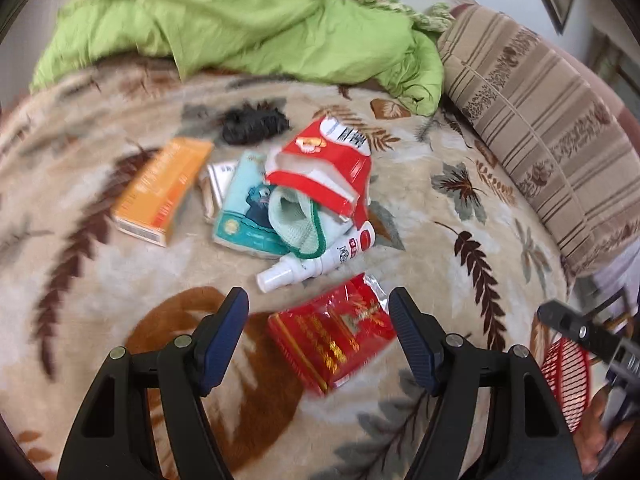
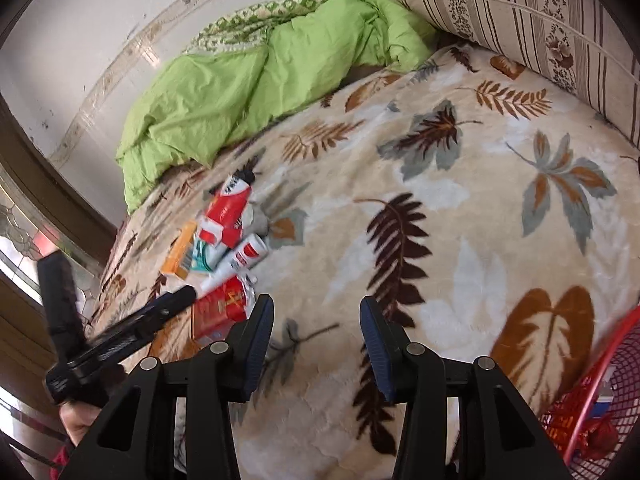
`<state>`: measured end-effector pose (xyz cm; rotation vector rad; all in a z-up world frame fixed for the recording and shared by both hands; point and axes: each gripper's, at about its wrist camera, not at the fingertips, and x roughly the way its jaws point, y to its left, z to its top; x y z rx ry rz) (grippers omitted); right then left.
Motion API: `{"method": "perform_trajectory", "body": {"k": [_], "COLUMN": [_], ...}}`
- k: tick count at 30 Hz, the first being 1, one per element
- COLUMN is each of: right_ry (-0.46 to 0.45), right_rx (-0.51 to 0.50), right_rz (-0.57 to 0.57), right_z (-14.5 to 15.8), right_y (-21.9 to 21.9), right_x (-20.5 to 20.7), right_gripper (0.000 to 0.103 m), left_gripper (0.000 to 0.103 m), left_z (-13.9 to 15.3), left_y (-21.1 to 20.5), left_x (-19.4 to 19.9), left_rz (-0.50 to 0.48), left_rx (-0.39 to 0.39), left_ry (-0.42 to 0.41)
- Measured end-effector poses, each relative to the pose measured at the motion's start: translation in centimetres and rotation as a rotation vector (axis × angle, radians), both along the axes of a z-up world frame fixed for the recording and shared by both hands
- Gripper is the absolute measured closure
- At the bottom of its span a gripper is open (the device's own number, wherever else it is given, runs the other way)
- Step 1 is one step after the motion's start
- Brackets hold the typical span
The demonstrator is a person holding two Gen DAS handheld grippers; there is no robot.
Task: Collect trash
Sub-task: 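Move both empty tools back to the trash pile, then grasp the red cigarette pack with the left tool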
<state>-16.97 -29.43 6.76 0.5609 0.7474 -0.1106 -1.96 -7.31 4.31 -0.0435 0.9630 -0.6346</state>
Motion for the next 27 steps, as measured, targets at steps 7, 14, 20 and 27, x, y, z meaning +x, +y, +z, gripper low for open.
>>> {"method": "perform_trajectory", "body": {"k": [7,14,20,27], "right_ry": [-0.033,-0.062,-0.061,-0.044], "right_rx": [0.026,0.035,0.017,0.038], "right_rz": [-0.031,-0.046,-0.032,-0.018], "right_z": [-0.1,0.3,0.4,0.1], "right_y": [-0.7,-0.9,-0.4,-0.4], "right_x": [-0.8,-1.5,-1.3,-1.0], "right_gripper": [0.054,0.054,0.054,0.054], "left_gripper": [0.032,0.031,0.034,0.050], "left_z": [-1.4,-1.2,-2.7,-2.1], "left_y": [-2.0,-4.1,-6.1,-3.9], "left_x": [-1.3,-6.1,-4.4,-4.7], "left_rz": [-0.144,-0.225,-0.086,-0.013], "left_rx": [0.033,0.156,0.207,0.186], "left_ry": [0.057,-0.035,-0.001,-0.039]}}
